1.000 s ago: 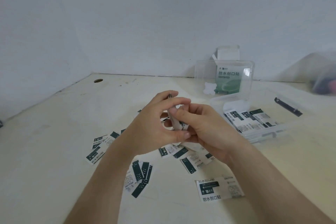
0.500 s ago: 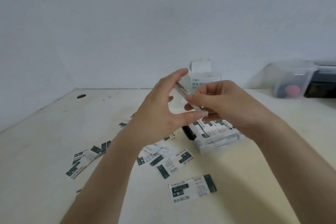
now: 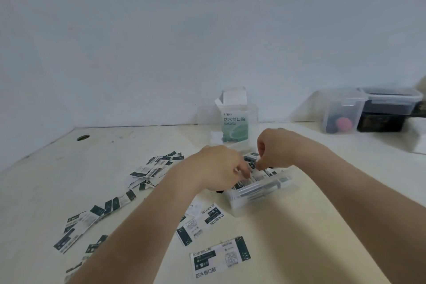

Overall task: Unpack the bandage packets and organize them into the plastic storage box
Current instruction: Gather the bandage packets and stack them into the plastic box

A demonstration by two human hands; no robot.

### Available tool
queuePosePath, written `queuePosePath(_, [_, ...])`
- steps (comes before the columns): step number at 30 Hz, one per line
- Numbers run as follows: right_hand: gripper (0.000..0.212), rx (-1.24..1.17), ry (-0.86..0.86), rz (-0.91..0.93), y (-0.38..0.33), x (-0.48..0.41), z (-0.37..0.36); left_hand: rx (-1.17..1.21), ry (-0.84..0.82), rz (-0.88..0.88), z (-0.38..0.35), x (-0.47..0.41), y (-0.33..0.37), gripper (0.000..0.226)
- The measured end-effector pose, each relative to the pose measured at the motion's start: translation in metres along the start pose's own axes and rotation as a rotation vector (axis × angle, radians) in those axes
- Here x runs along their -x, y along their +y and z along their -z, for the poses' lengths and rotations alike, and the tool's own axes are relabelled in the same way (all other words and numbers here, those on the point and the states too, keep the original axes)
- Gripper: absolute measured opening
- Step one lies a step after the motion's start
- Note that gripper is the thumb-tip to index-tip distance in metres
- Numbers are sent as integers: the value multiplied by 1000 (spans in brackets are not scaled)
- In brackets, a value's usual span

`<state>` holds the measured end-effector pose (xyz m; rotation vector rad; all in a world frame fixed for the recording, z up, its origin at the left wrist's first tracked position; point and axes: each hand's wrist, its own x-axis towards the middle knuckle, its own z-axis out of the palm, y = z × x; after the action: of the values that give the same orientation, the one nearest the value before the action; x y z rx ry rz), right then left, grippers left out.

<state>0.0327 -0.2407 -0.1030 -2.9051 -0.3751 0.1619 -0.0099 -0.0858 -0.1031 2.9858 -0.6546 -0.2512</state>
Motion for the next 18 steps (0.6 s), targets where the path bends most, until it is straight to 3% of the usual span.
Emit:
queuePosePath(7, [31,95,-11,-51,-3,-9,-15,-13,-63,10,-5,-4,-1,49])
queuePosePath(14, [19,-25,-66,-40,-1,-14,-18,-3,-16,5,-9,-6,-7,47])
queuePosePath(18, [23,-27,-79,-34,0,-15,-19,66,4,26,-10,-7,-10,44])
